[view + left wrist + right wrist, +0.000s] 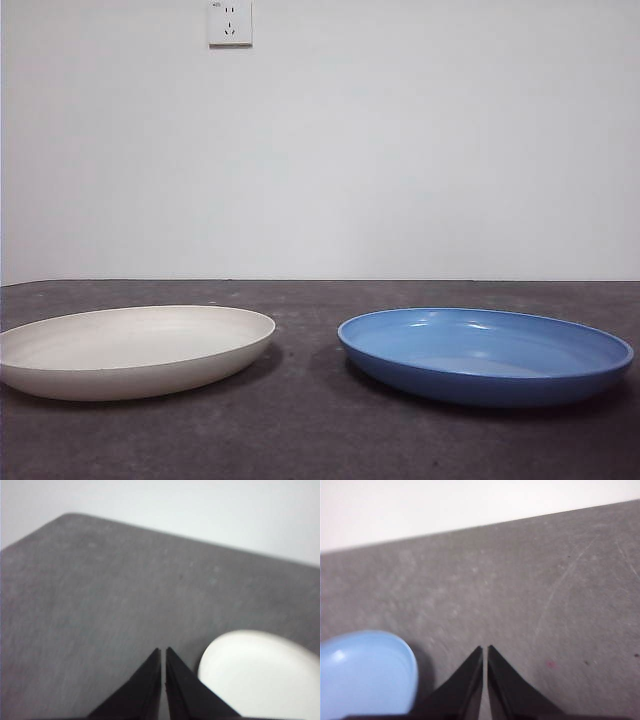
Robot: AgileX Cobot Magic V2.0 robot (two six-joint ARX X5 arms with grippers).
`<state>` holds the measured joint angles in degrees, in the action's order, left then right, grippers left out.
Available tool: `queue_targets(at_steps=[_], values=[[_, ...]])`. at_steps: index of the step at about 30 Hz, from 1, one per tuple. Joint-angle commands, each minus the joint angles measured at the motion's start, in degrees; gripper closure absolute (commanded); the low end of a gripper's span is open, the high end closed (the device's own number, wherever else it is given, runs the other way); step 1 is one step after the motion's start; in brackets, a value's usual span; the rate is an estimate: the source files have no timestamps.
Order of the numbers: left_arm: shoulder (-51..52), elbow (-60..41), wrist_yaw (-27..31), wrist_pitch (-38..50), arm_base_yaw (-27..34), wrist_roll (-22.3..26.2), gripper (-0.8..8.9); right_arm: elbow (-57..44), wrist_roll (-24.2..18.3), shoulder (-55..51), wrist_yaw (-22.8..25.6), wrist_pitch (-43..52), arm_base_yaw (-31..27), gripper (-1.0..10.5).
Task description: Pick up the white plate, put it on the blue plate, put it on desk
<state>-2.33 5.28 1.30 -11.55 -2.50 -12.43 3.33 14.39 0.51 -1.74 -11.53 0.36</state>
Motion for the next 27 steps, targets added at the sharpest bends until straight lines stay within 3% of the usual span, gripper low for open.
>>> queue_targets(at_steps=[1,9,15,20,27], values=[[-2.19,5.18,0.39,2.62,-0.44,-2.32,7.97,3.85,6.23,0.83,-0.22,1.11,0.42,9.4],[-14.78,20.48,-1.14,3.34,-0.70,-4.13,7.97,16.04,7.80,10.58,-4.35,-1.66,2.19,9.4],[-24.46,32.68,-9.14,-3.37,-1.42,-4.09,7.97,28.65,7.06,22.14,-14.25,-9.11,2.64,9.4],[-29.38,40.06,-15.39,-10.58,-3.26,-3.34,7.97,37.83,3.93,30.73,-25.27,-15.39,3.85,9.4],[-30.93,44.30,-18.05,-13.40,-11.50,-1.33,7.97,45.97,2.01,36.92,-30.58,-21.75,11.17,9.4]])
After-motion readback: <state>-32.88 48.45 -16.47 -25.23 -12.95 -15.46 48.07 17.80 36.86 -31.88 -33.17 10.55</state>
